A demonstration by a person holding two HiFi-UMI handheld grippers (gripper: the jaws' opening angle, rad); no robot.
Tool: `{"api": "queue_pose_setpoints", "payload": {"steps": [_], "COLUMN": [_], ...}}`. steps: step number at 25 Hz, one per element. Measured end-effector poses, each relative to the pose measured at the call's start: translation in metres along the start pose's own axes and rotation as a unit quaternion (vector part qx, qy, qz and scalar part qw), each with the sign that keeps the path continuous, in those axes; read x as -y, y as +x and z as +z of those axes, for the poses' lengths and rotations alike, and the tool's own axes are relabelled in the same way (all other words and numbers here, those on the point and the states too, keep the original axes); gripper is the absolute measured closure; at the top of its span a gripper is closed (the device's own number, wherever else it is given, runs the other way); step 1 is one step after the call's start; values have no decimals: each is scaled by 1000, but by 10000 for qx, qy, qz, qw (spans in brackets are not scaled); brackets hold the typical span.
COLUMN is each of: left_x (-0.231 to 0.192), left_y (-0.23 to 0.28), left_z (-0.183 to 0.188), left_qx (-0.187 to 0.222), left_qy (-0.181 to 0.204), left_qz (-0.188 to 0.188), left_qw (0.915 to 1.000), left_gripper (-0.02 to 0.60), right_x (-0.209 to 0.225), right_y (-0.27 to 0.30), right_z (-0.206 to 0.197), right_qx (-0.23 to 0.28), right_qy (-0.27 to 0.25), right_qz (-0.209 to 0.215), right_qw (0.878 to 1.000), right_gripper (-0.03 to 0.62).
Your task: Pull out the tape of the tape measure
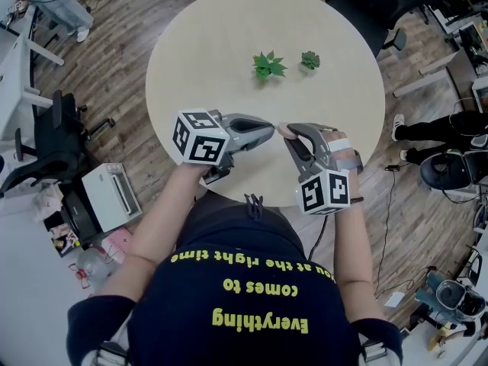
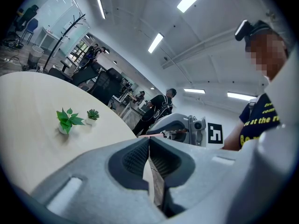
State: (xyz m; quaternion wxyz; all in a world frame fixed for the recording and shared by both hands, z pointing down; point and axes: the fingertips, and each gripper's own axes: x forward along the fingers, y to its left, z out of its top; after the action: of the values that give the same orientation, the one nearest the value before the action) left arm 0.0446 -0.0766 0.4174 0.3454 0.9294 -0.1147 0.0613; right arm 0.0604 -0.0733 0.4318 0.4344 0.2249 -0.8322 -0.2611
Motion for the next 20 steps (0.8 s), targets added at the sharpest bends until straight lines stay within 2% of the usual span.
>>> {"api": "queue_pose_setpoints", "payload": {"steps": [20], "left_x": [-4], "left_y": [7], "left_z": [-7], "left_qx": [112], "left_qy": [-80], "left_qz": [-42], "left_qw": [9999], "left_gripper": [561], "right_x": [-4], "right_y": [3], "right_z": [-2], "right_qx": [42], "right_qy": [138], "right_qz": [3], "right_qw": [9999], "right_gripper": [510]}}
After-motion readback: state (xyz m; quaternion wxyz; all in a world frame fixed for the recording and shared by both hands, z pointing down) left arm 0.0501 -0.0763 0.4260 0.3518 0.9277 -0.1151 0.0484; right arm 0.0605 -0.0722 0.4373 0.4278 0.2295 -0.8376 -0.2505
